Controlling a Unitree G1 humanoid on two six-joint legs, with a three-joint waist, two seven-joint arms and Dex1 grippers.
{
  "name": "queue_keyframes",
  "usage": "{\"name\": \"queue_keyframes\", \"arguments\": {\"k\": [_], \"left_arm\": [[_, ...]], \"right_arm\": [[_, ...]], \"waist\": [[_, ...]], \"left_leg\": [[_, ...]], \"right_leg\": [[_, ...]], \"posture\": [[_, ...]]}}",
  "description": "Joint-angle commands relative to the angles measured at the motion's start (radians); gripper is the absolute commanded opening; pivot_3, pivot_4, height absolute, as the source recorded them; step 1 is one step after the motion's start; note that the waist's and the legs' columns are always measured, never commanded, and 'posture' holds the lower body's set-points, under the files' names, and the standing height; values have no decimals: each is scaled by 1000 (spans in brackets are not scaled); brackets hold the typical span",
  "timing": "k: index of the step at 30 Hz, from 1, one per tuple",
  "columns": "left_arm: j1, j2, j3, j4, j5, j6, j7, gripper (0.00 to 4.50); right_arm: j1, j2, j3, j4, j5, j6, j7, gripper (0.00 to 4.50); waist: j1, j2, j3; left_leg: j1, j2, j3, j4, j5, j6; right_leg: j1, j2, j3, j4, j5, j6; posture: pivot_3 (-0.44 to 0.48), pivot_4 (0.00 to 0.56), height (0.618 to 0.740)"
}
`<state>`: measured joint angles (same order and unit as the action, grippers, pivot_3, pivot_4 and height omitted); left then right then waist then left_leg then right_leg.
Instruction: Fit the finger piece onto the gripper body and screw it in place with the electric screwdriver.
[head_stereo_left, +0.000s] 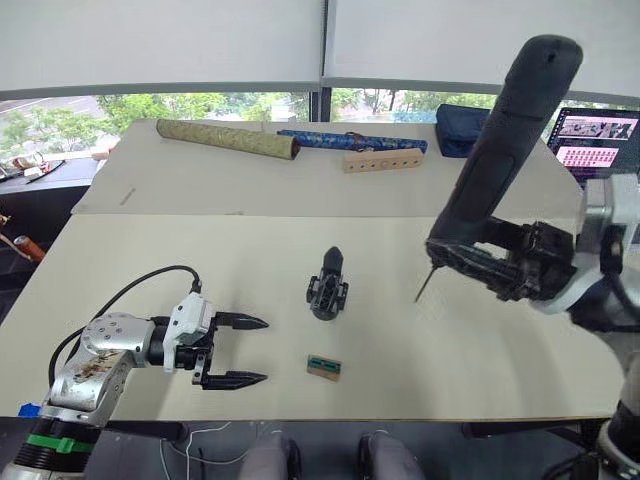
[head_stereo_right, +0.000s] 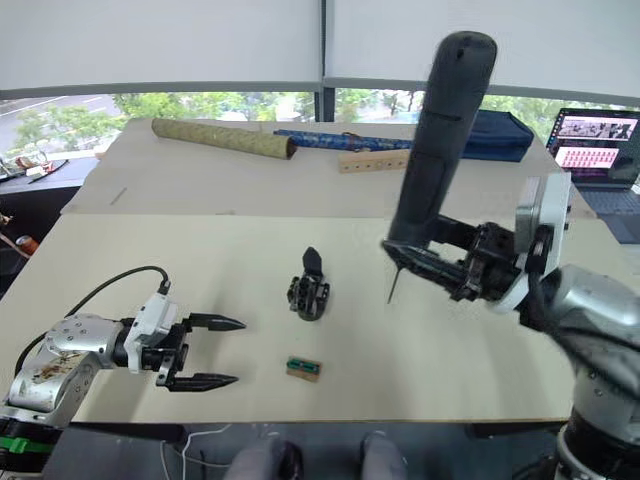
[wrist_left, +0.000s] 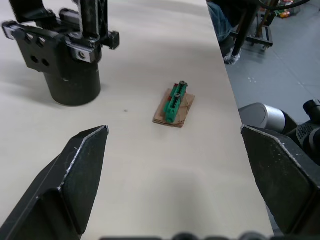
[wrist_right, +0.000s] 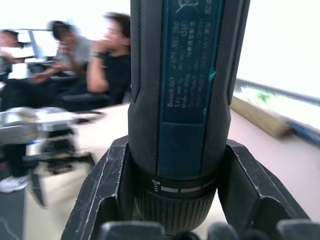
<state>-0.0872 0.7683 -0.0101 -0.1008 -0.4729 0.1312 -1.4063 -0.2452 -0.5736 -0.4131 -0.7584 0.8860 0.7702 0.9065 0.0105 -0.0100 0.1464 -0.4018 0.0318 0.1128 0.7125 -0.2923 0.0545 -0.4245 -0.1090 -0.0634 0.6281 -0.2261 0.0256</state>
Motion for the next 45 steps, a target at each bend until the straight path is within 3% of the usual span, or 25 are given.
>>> {"name": "queue_keyframes", "arguments": {"k": [1, 7, 20, 27, 45], "left_arm": [[17, -33, -31, 11, 35, -60, 10, 4500], [-10, -88, -102, 81, 136, -167, 31, 4500], [-64, -220, -244, 104, 214, -160, 107, 4500], [-105, -286, -284, 179, 277, -201, 159, 4500], [-102, -287, -322, 167, 289, -140, 154, 4500]], "right_arm": [[11, 27, 93, -64, -7, -144, 50, 1904], [33, 42, 246, -10, -94, -288, 119, 1904], [26, 61, 452, 165, -261, -529, 244, 1904], [9, 61, 497, 219, -277, -555, 259, 1904], [16, 62, 558, 281, -314, -575, 272, 1904]], "waist": [[-1, 0, 0], [2, 0, 0], [2, 0, 0], [7, 0, 0], [12, 0, -1]], "left_leg": [[0, 0, 0, 0, 0, 0], [2, -1, 0, 2, -2, 3], [2, -1, 0, 2, -1, 2], [3, -2, 0, 3, -3, 5], [3, -2, 0, 3, -3, 6]], "right_leg": [[0, 0, 0, 0, 0, 0], [2, 0, 0, 1, 0, 0], [2, 0, 1, 1, 0, 0], [3, -2, 0, 2, 0, 0], [4, -3, 0, 2, 0, 0]], "posture": [[0, 150, 740], [0, 150, 740], [0, 150, 740], [0, 150, 740], [0, 150, 740]]}}
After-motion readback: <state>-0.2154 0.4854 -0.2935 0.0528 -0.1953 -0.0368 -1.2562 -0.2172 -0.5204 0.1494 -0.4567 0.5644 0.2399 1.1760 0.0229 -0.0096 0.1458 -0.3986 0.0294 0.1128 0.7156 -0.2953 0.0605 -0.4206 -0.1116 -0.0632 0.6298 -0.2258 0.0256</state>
